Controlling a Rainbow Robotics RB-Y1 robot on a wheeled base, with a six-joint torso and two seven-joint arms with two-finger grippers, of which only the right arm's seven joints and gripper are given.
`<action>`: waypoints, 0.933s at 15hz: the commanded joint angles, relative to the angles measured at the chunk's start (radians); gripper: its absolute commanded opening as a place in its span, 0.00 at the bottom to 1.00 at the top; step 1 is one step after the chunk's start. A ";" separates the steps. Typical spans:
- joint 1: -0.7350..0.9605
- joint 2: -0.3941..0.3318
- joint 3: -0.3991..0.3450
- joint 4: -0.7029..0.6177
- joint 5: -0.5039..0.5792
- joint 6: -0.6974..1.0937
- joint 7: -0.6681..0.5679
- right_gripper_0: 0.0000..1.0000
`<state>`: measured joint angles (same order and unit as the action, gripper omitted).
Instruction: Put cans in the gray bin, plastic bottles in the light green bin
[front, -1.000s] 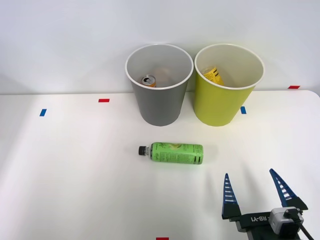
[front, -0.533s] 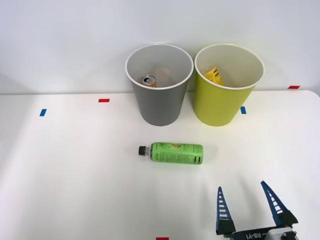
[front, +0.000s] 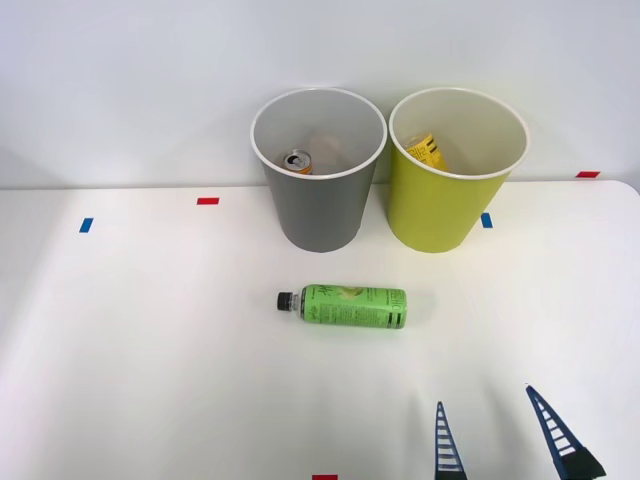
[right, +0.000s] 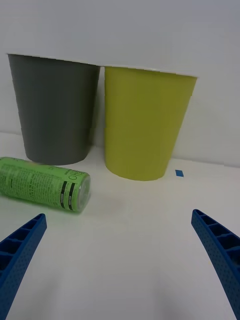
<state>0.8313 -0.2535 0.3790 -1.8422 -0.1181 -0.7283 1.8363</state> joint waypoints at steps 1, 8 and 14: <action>0.049 -0.003 0.004 0.000 -0.031 0.000 0.060 1.00; 0.118 -0.020 0.027 0.000 -0.023 0.003 0.086 1.00; 0.118 -0.029 0.020 0.000 -0.025 0.003 0.092 1.00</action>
<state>0.9495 -0.2821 0.3992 -1.8422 -0.1423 -0.7260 1.9280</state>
